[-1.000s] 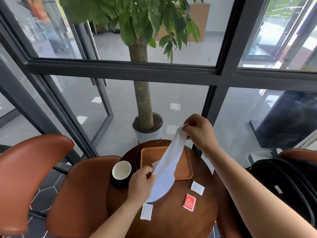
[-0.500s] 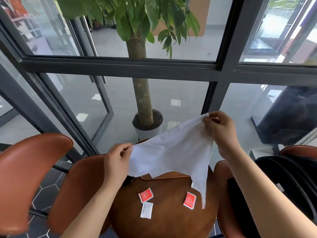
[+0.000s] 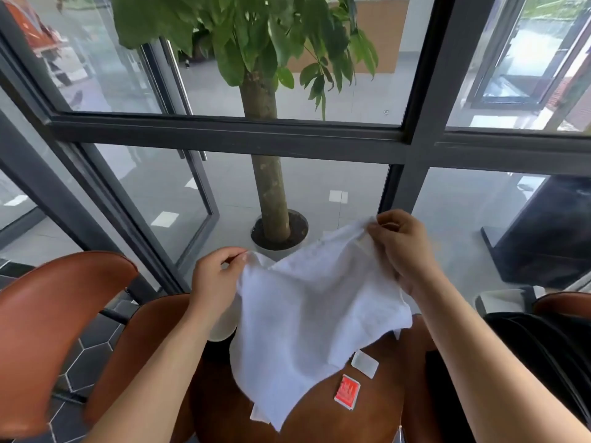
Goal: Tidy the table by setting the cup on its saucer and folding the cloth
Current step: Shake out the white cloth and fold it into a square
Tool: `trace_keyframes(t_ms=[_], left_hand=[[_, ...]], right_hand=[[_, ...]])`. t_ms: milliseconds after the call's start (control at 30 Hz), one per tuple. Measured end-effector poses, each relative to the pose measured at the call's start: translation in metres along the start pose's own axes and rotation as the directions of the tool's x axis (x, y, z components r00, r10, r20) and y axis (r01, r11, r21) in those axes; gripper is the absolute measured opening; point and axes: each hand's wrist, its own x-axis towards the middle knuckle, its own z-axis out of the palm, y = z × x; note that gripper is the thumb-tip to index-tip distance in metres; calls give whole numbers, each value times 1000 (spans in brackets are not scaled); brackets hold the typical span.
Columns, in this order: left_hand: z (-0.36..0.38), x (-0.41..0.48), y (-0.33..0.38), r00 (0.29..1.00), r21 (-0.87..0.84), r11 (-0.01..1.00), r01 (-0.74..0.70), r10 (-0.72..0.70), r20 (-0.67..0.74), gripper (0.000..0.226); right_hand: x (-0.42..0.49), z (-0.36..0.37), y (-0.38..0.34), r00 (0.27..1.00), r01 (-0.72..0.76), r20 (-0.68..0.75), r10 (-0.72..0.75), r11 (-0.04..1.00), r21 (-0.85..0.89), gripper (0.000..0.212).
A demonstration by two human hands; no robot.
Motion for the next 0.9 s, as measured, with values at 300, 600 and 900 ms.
trace_keyframes(t_ms=[300, 600, 900], left_hand=[[48, 49, -76, 975, 360, 932, 38, -114, 192, 15], [104, 74, -148, 928, 560, 810, -177, -52, 369, 26], [117, 49, -189, 901, 643, 667, -376, 100, 423, 42]], right_hand=[[48, 33, 100, 964, -263, -85, 251, 943, -205, 7], [85, 43, 201, 943, -331, -172, 283, 823, -461, 17], [79, 38, 266, 920, -363, -19, 391, 833, -418, 36]])
